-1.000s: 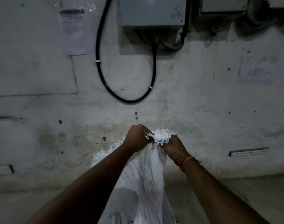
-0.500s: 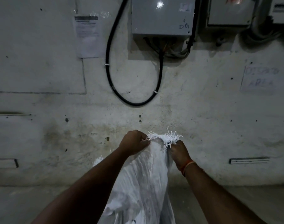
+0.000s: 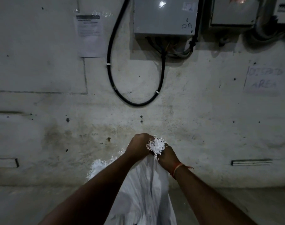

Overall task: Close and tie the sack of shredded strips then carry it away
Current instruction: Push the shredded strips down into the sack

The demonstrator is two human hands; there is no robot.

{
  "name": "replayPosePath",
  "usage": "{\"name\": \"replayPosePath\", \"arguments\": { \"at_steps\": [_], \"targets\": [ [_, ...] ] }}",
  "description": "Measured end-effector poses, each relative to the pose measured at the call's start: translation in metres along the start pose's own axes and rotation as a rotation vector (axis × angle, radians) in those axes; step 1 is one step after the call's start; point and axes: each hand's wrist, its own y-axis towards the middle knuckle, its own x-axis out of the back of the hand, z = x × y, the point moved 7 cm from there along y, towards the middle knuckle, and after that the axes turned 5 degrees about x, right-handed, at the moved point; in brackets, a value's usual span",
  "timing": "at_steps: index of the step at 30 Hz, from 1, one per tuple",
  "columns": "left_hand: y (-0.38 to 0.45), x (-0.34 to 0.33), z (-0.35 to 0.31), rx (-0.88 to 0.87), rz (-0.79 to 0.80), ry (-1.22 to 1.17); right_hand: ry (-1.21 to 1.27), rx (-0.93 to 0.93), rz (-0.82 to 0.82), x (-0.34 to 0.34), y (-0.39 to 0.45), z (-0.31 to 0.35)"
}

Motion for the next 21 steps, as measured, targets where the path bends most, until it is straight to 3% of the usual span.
{"name": "replayPosePath", "arguments": {
  "at_steps": [3,5,8,11,21],
  "targets": [
    [-0.013,-0.001,0.001,-0.123,-0.055,-0.064,0.088,-0.038,-0.007,-0.002,-0.002,-0.001],
    [-0.019,-0.004,0.011,-0.06,-0.038,-0.157,0.065,-0.035,0.004,-0.006,-0.004,-0.004],
    [-0.029,-0.015,0.028,0.058,0.119,-0.273,0.089,-0.066,-0.042,-0.002,-0.004,-0.006],
    [-0.039,-0.026,0.046,0.092,0.196,-0.116,0.155,-0.046,-0.058,0.001,-0.003,-0.005],
    [-0.038,-0.016,0.061,0.187,0.022,-0.221,0.136,-0.05,-0.134,0.008,-0.006,-0.014]
  ]
}}
